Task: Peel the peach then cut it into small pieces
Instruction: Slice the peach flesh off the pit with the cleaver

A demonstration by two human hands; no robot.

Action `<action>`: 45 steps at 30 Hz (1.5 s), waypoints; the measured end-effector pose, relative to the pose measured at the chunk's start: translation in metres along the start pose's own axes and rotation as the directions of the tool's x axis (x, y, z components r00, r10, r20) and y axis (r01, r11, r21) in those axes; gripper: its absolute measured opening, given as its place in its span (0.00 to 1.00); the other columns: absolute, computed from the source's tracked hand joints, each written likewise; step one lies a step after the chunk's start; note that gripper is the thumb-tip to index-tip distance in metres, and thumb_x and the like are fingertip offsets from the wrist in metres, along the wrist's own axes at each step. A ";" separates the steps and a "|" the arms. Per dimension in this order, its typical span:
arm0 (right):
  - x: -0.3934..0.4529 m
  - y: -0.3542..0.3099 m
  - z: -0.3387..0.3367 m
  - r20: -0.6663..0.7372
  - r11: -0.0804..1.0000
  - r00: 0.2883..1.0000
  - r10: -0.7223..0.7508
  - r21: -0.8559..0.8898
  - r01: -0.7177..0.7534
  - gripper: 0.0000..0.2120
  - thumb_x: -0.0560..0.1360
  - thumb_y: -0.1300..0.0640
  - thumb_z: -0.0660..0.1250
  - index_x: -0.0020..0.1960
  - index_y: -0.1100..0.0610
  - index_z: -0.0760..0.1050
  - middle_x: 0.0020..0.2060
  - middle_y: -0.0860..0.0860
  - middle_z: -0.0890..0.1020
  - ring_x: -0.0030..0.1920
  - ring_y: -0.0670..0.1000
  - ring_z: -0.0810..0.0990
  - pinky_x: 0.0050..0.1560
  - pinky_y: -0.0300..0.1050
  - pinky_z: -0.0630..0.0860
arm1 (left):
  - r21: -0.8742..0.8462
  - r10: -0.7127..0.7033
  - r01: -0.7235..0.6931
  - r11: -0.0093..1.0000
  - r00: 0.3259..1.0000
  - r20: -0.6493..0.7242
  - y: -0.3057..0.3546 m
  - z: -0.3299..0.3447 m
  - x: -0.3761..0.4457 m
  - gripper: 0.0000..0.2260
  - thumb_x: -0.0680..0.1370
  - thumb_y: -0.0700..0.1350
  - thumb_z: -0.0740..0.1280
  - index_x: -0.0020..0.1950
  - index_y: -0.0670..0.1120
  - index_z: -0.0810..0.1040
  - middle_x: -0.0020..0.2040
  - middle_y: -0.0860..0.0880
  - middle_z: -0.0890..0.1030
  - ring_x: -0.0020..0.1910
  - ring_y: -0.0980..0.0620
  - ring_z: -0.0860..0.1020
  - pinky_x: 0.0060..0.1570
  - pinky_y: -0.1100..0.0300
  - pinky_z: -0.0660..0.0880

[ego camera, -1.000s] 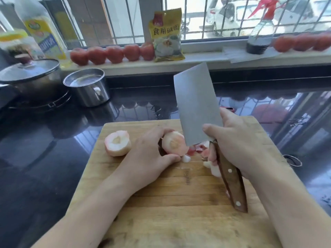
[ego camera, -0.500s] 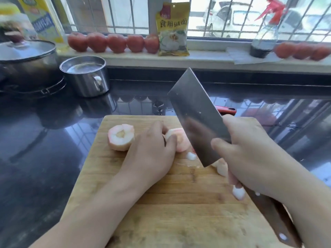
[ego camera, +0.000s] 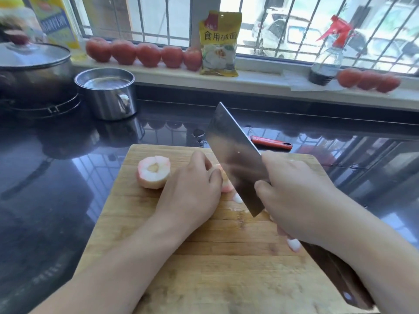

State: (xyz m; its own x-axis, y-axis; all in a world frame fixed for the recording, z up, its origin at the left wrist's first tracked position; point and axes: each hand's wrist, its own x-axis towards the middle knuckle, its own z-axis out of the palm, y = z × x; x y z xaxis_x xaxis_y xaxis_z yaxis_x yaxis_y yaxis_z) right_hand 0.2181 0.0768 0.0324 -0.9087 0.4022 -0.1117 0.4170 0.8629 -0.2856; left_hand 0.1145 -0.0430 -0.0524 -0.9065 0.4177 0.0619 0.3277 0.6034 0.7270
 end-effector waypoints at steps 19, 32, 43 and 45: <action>0.020 -0.013 -0.022 0.184 0.988 0.981 0.055 -0.154 -0.027 0.07 0.81 0.60 0.57 0.45 0.53 0.63 0.39 0.54 0.79 0.28 0.54 0.83 0.18 0.38 0.69 | -0.089 0.253 -0.249 0.964 0.967 0.040 -0.012 0.002 -0.001 0.08 0.77 0.54 0.66 0.55 0.57 0.74 0.56 0.58 0.74 0.51 0.56 0.76 0.52 0.61 0.72; 0.003 0.042 -0.044 0.019 0.944 0.992 0.127 0.304 -0.127 0.06 0.76 0.65 0.58 0.53 0.58 0.68 0.27 0.63 0.79 0.20 0.55 0.77 0.29 0.54 0.81 | -0.085 0.152 -0.147 0.985 0.987 0.053 0.008 -0.017 -0.017 0.08 0.80 0.54 0.70 0.48 0.50 0.80 0.43 0.52 0.84 0.39 0.52 0.81 0.42 0.56 0.76; -0.027 0.024 -0.020 0.171 0.962 0.985 -0.033 0.274 -0.016 0.09 0.73 0.61 0.56 0.51 0.51 0.70 0.24 0.60 0.80 0.26 0.65 0.81 0.34 0.59 0.81 | 0.119 0.117 -0.141 0.983 0.975 0.189 -0.015 -0.054 -0.061 0.10 0.80 0.55 0.70 0.60 0.55 0.79 0.53 0.59 0.75 0.51 0.58 0.75 0.52 0.67 0.70; -0.035 0.021 -0.022 0.183 0.959 0.982 -0.053 0.283 -0.001 0.09 0.73 0.61 0.57 0.49 0.51 0.71 0.23 0.61 0.80 0.25 0.65 0.78 0.31 0.54 0.78 | -0.004 0.216 -0.223 0.975 0.940 0.265 -0.023 -0.053 -0.070 0.15 0.76 0.46 0.76 0.61 0.54 0.79 0.53 0.60 0.76 0.51 0.62 0.75 0.49 0.73 0.69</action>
State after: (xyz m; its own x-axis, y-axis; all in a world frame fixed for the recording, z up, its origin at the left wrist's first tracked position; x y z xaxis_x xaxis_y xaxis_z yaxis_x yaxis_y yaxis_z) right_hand 0.2591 0.0875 0.0508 -0.9176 0.2933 -0.2683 0.3955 0.7409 -0.5428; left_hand 0.1561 -0.1226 -0.0372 -0.7105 0.7029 0.0337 0.5201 0.4923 0.6980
